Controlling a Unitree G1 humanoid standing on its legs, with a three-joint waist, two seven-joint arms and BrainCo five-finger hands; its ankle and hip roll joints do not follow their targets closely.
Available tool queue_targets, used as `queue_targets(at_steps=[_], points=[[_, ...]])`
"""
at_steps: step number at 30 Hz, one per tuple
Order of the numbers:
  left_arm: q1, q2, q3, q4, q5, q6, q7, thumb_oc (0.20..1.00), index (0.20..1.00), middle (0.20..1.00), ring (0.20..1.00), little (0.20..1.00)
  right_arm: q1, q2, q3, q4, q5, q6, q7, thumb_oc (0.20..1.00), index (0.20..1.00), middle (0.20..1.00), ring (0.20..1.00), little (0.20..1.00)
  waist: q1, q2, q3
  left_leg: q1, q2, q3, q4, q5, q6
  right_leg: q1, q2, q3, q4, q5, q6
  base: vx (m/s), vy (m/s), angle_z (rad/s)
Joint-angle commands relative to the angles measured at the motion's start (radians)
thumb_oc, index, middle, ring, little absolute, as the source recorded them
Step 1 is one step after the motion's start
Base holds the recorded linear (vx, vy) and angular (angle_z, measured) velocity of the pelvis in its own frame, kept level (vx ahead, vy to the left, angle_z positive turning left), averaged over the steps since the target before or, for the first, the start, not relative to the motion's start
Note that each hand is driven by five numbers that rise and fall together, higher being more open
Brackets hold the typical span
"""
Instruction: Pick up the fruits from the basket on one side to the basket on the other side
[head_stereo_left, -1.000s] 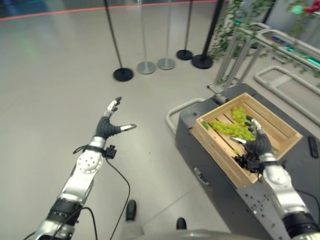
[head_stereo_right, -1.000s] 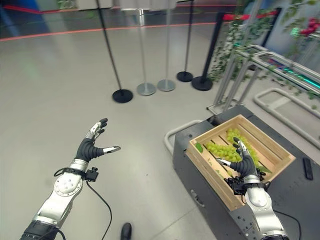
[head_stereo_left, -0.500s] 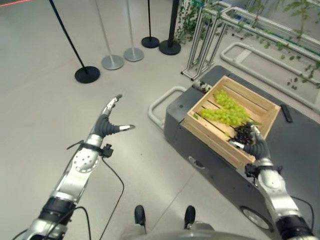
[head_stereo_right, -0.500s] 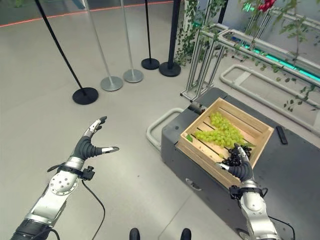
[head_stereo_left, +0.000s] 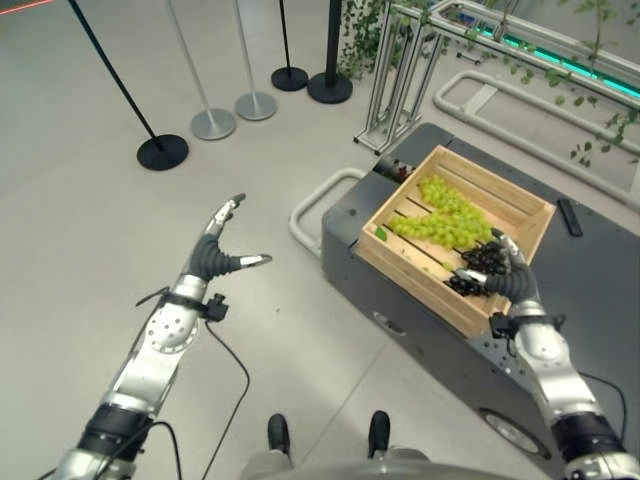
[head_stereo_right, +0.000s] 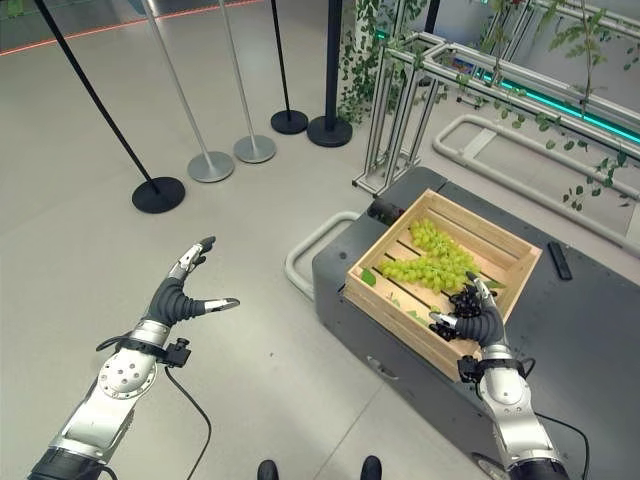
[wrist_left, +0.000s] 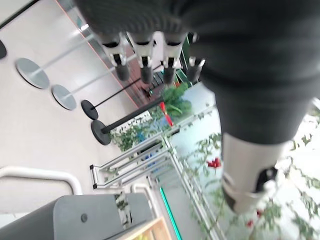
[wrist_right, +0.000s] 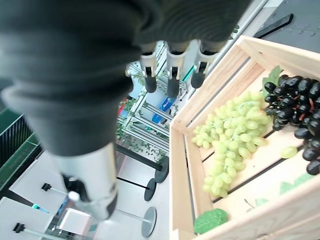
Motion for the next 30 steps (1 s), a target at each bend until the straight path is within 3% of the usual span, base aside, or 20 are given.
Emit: queue_targets(at_steps=[1, 3, 5, 8, 10, 13, 14, 16, 17, 19, 20, 22, 26, 30], points=[[-0.036, -0.023, -0.009, -0.015, -0.045, -0.044, 0.008, 1.0, 1.0, 1.0, 1.0, 1.0, -0.015, -0.092, -0.022, -0.078, 0.034, -0.049, -0.02, 1.0, 1.0, 1.0, 1.0, 1.0, 0.013, 0.026, -0.005, -0.075, -0.018, -0.095, 0.089, 0.019, -0.002, 0.023, 0.028, 0.013, 0.013, 0.036, 0.029, 0.16, 0.026, 0.0], [-0.024, -0.026, -0.002, -0.019, -0.042, -0.041, 0.021, 1.0, 1.0, 1.0, 1.0, 1.0, -0.014, -0.082, -0.017, -0.079, 0.042, -0.054, -0.022, 1.0, 1.0, 1.0, 1.0, 1.0, 0.024, 0.035, -0.021, -0.088, -0.001, -0.125, -0.068, 0.024, 0.022, 0.037, 0.041, 0.034, -0.008, 0.027, 0.046, 0.26, 0.106, 0.0], [-0.019, -0.023, -0.007, -0.017, -0.028, -0.039, 0.032, 1.0, 1.0, 1.0, 1.0, 1.0, -0.008, -0.087, -0.008, -0.066, 0.035, -0.056, -0.029, 1.0, 1.0, 1.0, 1.0, 1.0, 0.039, 0.041, -0.035, -0.1, 0.042, -0.151, -0.228, 0.123, 0.002, 0.072, 0.039, 0.054, -0.039, 0.017, 0.063, 0.3, 0.154, -0.33], [-0.022, -0.014, -0.01, -0.024, -0.028, -0.047, 0.023, 1.0, 1.0, 1.0, 1.0, 1.0, -0.012, -0.091, 0.001, -0.064, 0.018, -0.046, -0.019, 1.0, 1.0, 1.0, 1.0, 1.0, 0.042, 0.047, -0.054, -0.067, 0.021, -0.162, -0.245, 0.1, 0.009, 0.097, 0.02, 0.064, -0.056, 0.013, 0.081, 0.25, 0.214, -0.45], [-0.011, -0.009, -0.007, -0.039, -0.031, -0.049, 0.011, 1.0, 1.0, 1.0, 1.0, 1.0, 0.007, -0.08, -0.014, -0.063, 0.006, -0.041, -0.015, 1.0, 1.0, 1.0, 1.0, 1.0, 0.039, 0.039, -0.074, -0.047, -0.002, -0.135, -0.247, 0.081, 0.029, 0.103, -0.008, 0.072, -0.04, 0.011, 0.096, 0.29, 0.285, -0.68], [-0.018, -0.002, -0.015, -0.038, -0.035, -0.044, 0.007, 1.0, 1.0, 1.0, 1.0, 1.0, 0.012, -0.06, -0.019, -0.083, 0.0, -0.041, -0.019, 1.0, 1.0, 1.0, 1.0, 1.0, 0.037, 0.021, -0.072, -0.035, -0.027, -0.111, -0.235, 0.056, 0.067, 0.049, -0.028, 0.096, 0.092, 0.016, 0.111, 0.15, 0.248, -0.47], [-0.023, 0.009, -0.022, -0.04, -0.027, -0.039, 0.006, 1.0, 1.0, 1.0, 1.0, 1.0, -0.013, -0.047, -0.005, -0.078, 0.0, -0.043, -0.02, 1.0, 1.0, 1.0, 1.0, 1.0, 0.035, 0.018, -0.054, -0.012, -0.036, -0.087, -0.233, 0.034, 0.093, -0.031, -0.044, 0.08, 0.207, 0.067, 0.132, 0.09, 0.248, -0.22], [-0.027, 0.017, -0.025, -0.037, -0.012, -0.036, 0.004, 1.0, 1.0, 1.0, 1.0, 1.0, -0.029, -0.044, 0.008, -0.066, -0.01, -0.04, -0.018, 1.0, 1.0, 1.0, 1.0, 1.0, 0.047, 0.017, -0.049, 0.003, -0.038, -0.059, -0.24, 0.025, 0.101, -0.06, -0.063, 0.05, 0.253, 0.079, 0.138, 0.13, 0.221, -0.48], [-0.019, 0.023, -0.018, -0.044, -0.002, -0.037, 0.0, 1.0, 1.0, 1.0, 1.0, 1.0, -0.035, -0.044, 0.019, -0.057, -0.025, -0.03, -0.011, 1.0, 1.0, 1.0, 1.0, 1.0, 0.044, 0.022, -0.048, 0.04, -0.047, -0.043, -0.27, 0.016, 0.105, -0.088, -0.075, 0.008, 0.244, 0.094, 0.131, 0.19, 0.137, -0.53], [-0.008, 0.026, -0.006, -0.049, 0.003, -0.035, -0.002, 1.0, 1.0, 1.0, 1.0, 1.0, -0.032, -0.045, 0.02, -0.056, -0.029, -0.026, -0.005, 1.0, 1.0, 1.0, 1.0, 1.0, 0.04, 0.022, -0.053, 0.064, -0.05, -0.033, -0.301, 0.018, 0.102, -0.09, -0.067, -0.011, 0.174, 0.092, 0.121, 0.21, 0.082, -0.31], [0.007, 0.033, 0.01, -0.064, 0.016, -0.036, -0.003, 1.0, 1.0, 1.0, 1.0, 1.0, -0.021, -0.049, 0.009, -0.043, -0.027, -0.024, -0.01, 1.0, 1.0, 1.0, 1.0, 1.0, 0.029, 0.02, -0.051, 0.084, -0.062, -0.029, -0.323, 0.018, 0.096, -0.114, -0.045, -0.018, 0.055, 0.112, 0.113, 0.15, 0.002, -0.28], [0.004, 0.039, 0.017, -0.068, 0.021, -0.031, 0.0, 1.0, 1.0, 1.0, 1.0, 1.0, -0.015, -0.053, 0.009, -0.043, -0.028, -0.021, -0.015, 1.0, 1.0, 1.0, 1.0, 1.0, 0.021, 0.022, -0.049, 0.094, -0.064, -0.04, -0.331, 0.015, 0.095, -0.117, -0.034, 0.018, 0.02, 0.129, 0.119, 0.2, -0.015, -0.13], [-0.022, 0.052, 0.016, -0.082, 0.056, -0.031, -0.006, 1.0, 1.0, 1.0, 1.0, 1.0, -0.015, -0.076, 0.004, -0.029, -0.051, -0.016, -0.022, 1.0, 1.0, 1.0, 1.0, 1.0, 0.024, 0.021, -0.051, 0.088, -0.065, -0.035, -0.333, 0.01, 0.085, -0.095, -0.044, 0.002, -0.021, 0.143, 0.123, 0.07, -0.062, 0.27], [-0.1, 0.074, -0.006, -0.087, 0.115, -0.022, 0.009, 1.0, 1.0, 1.0, 1.0, 1.0, -0.041, -0.095, -0.002, -0.035, -0.046, -0.018, -0.024, 1.0, 1.0, 1.0, 1.0, 1.0, 0.017, 0.043, -0.052, 0.073, -0.053, -0.034, -0.326, 0.011, 0.065, -0.081, -0.036, -0.023, -0.058, 0.145, 0.114, 0.04, -0.099, 0.04]])
